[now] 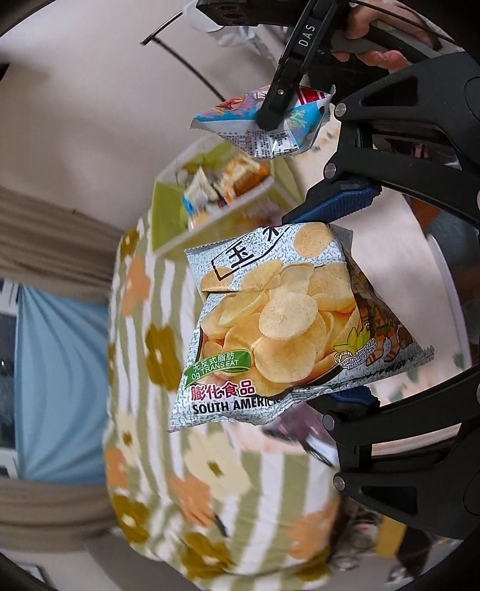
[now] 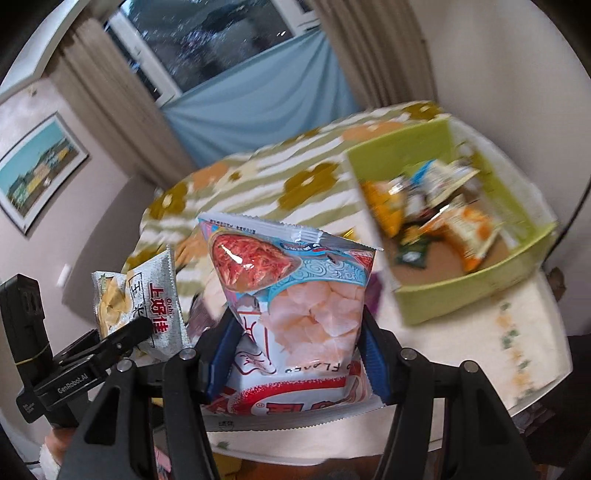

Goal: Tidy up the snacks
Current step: 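Carry both packets over the yellow-green box and open both tools inside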

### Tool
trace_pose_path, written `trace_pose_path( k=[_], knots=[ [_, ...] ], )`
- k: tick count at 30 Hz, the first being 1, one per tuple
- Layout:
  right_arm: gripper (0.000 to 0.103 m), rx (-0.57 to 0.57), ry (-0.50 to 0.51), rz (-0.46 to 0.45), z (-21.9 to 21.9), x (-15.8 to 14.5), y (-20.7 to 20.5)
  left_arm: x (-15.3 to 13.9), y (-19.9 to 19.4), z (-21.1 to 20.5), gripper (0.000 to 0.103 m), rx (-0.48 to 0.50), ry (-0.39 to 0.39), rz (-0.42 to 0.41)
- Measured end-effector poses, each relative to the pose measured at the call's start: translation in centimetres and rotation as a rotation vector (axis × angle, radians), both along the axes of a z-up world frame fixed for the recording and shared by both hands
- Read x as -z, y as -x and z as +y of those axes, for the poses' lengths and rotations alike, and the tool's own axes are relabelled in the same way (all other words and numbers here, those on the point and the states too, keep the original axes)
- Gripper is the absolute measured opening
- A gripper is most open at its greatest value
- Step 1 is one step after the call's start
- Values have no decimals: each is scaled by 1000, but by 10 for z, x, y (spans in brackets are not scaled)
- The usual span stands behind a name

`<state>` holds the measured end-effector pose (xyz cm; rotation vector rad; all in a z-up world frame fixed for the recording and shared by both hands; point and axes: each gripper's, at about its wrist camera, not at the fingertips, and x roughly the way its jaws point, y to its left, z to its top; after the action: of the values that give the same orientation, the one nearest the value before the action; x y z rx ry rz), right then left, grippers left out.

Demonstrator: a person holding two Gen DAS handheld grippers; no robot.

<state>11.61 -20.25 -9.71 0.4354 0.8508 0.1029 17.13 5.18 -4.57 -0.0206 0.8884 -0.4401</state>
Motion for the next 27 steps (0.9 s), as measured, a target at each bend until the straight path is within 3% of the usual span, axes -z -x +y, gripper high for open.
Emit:
trace_pose_path(
  k=[9,16,21,24,25,27],
  knots=[
    [57,55,-12,-20,-115,-9,-19,-2,-43,-141,70,53,-1,8],
    [56,29,-33,16,-189,5,-53,36,-80,-238,70,52,-44,76],
    [57,-13,-57,50,-225,23,-77,69,-96,-280,71,30,-70,120],
    [57,-35,-71,62,-234,30,-88,85,-100,-291,84,-9,-122,140],
    [57,-44,-78,64,-236,32,-90,87,-99,-292,93,-22,-133,141],
    [57,-60,-86,60,-239,33,-95,89,-94,-289,96,-39,-122,143]
  ],
)
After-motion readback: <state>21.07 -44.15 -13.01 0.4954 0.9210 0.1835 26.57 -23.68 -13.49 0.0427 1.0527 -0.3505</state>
